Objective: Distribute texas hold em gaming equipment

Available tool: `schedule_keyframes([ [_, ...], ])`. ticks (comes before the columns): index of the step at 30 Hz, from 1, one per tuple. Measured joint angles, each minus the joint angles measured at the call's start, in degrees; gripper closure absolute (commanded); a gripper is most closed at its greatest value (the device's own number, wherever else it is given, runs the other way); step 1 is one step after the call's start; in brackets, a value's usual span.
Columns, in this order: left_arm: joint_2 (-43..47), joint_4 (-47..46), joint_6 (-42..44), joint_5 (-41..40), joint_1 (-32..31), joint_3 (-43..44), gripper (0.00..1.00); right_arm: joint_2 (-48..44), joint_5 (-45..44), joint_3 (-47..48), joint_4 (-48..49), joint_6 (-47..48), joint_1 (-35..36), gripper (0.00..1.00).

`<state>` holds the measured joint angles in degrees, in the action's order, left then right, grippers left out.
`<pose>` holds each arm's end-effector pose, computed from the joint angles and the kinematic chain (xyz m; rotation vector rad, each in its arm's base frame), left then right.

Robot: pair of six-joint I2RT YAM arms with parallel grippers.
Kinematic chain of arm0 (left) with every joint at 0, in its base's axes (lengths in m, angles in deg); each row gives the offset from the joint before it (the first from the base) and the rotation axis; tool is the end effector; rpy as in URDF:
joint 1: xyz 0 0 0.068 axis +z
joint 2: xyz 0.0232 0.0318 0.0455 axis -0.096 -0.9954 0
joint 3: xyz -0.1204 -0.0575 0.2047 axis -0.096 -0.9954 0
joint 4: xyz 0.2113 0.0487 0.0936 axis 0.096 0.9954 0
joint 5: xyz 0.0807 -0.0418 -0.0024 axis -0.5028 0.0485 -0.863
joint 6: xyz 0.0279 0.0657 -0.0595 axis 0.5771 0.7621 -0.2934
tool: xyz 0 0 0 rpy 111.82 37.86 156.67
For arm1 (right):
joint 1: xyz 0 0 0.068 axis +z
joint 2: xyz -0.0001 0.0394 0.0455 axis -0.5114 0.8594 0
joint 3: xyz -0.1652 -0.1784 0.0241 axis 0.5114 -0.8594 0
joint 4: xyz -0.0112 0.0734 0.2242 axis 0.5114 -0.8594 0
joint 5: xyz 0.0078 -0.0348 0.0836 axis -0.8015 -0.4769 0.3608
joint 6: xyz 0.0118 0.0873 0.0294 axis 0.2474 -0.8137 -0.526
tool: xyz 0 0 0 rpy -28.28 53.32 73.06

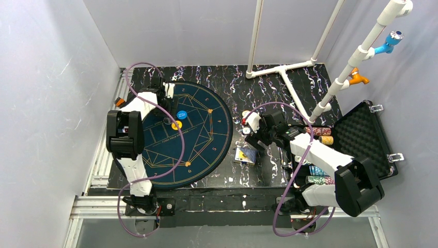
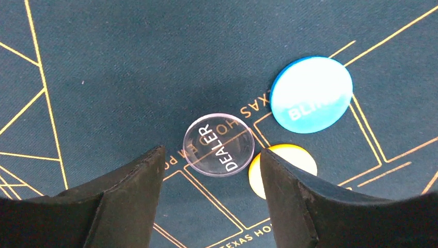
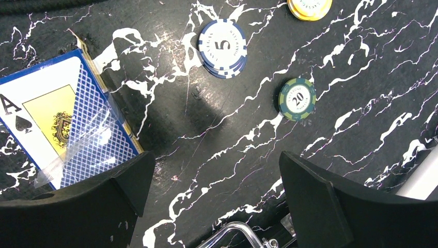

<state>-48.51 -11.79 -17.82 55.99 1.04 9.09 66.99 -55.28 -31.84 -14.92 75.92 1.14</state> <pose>0.3982 -0.0333 0.1429 0.2624 2.5688 -0.0190 0.2374 0.1483 0.1644 -1.2217 2.0127 0.0203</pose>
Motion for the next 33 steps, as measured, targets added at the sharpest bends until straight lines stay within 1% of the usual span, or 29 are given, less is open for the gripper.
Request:
schedule_keyframes([
  [5,-2.56,-1.38,-0.22,-1.77,-0.66,-0.63,0.39,0.33,0.13,0.00,-0.02,0.00,-0.24,0.00],
  [9,-2.47,-1.68,-0.46,-2.45,-0.98,-0.83,0.42,0.35,0.37,0.00,-0.02,0.00,-0.59,0.00],
  [16,-2.10,-2.58,-0.94,-2.29,-1.25,-1.73,0.66,0.35,1.14,0.00,-0.04,0.00,-1.05,0.00],
  [18,-2.10,-2.56,-0.98,-2.19,-1.25,-1.70,0.70,0.35,1.18,0.00,-0.04,0.00,-1.05,0.00],
  [28,-2.12,-0.22,-0.11,-1.90,-1.22,0.04,0.72,0.35,1.27,0.00,-0.04,0.39,-1.14,0.00],
  [30,-2.21,0.74,0.31,-1.73,-1.03,1.55,0.72,0.35,1.25,0.00,-0.04,0.42,-1.16,0.00],
  [33,-3.21,1.66,0.98,-0.68,-0.59,6.01,0.72,0.74,1.20,0.00,-0.02,0.48,-1.16,0.00],
])
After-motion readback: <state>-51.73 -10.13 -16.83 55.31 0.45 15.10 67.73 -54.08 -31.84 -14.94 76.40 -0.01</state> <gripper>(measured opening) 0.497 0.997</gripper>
